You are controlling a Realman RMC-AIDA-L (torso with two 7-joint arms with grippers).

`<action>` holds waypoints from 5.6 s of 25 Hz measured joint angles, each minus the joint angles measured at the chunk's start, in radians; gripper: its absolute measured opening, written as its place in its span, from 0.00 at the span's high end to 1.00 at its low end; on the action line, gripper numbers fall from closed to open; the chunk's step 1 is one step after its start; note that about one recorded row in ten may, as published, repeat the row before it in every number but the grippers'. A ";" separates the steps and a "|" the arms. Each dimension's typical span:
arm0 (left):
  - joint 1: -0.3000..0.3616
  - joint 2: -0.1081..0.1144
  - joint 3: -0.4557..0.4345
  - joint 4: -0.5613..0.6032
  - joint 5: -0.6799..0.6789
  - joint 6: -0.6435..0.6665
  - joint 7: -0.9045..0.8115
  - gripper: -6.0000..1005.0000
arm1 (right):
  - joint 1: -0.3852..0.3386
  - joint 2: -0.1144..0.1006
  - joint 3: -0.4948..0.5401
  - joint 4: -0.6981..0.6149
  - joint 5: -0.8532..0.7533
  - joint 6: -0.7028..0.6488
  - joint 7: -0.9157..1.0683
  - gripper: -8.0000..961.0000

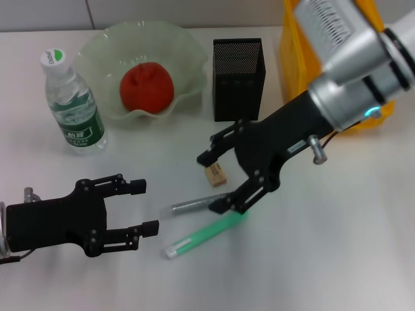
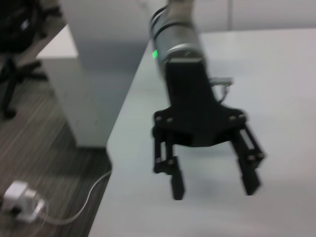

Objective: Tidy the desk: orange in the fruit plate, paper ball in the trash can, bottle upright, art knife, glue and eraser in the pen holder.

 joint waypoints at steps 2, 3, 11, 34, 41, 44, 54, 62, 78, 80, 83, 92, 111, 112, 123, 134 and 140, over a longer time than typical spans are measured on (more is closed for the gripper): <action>-0.002 -0.001 0.000 0.000 0.001 -0.002 -0.002 0.23 | 0.015 0.004 -0.044 -0.003 -0.001 0.011 0.000 0.15; -0.002 -0.001 0.000 0.000 0.002 -0.003 -0.002 0.23 | 0.023 0.005 -0.070 -0.003 -0.002 0.022 0.000 0.15; -0.008 -0.001 0.011 0.000 0.018 -0.004 0.019 0.23 | 0.049 0.015 -0.231 -0.004 0.001 0.071 0.000 0.15; -0.007 0.015 0.004 0.008 0.023 -0.034 0.011 0.23 | 0.044 0.022 -0.583 0.062 0.187 0.321 -0.066 0.22; 0.000 0.016 0.002 0.005 0.019 -0.047 0.009 0.23 | 0.042 0.022 -0.649 0.108 0.246 0.406 -0.079 0.39; 0.002 0.016 0.002 0.003 0.020 -0.047 0.009 0.23 | 0.042 0.022 -0.665 0.115 0.258 0.426 -0.081 0.41; 0.008 0.013 0.002 0.003 0.019 -0.050 0.010 0.23 | 0.041 0.022 -0.683 0.134 0.276 0.469 -0.093 0.49; 0.011 0.010 0.002 0.007 0.016 -0.051 0.010 0.23 | 0.041 0.022 -0.729 0.147 0.313 0.503 -0.104 0.56; 0.012 0.007 -0.008 0.011 0.013 -0.051 0.010 0.23 | 0.044 0.022 -0.730 0.166 0.315 0.503 -0.103 0.69; 0.012 0.007 -0.011 0.011 0.013 -0.048 0.010 0.23 | 0.046 0.022 -0.729 0.169 0.315 0.501 -0.099 0.71; 0.012 0.007 -0.012 0.011 0.013 -0.047 0.010 0.23 | 0.046 0.021 -0.724 0.166 0.315 0.495 -0.098 0.75; 0.016 0.013 -0.021 0.011 0.013 -0.043 0.010 0.23 | 0.030 0.013 -0.627 0.154 0.308 0.406 -0.100 0.80; 0.018 0.019 -0.054 0.010 0.012 -0.037 0.009 0.23 | -0.262 0.008 -0.155 0.079 0.308 0.219 -0.310 0.80; 0.018 0.019 -0.054 0.010 0.012 -0.037 0.009 0.23 | -0.262 0.008 -0.155 0.079 0.308 0.219 -0.310 0.80; 0.004 -0.008 -0.079 0.001 -0.012 -0.013 0.009 0.23 | -0.333 0.007 0.058 0.308 0.651 0.179 -0.660 0.80; 0.012 -0.040 -0.079 -0.036 -0.095 -0.008 0.039 0.23 | -0.278 0.017 0.067 0.485 0.969 0.242 -0.779 0.80; 0.010 -0.041 -0.079 -0.107 -0.170 -0.019 0.095 0.23 | -0.243 0.021 0.064 0.557 1.157 0.261 -0.869 0.80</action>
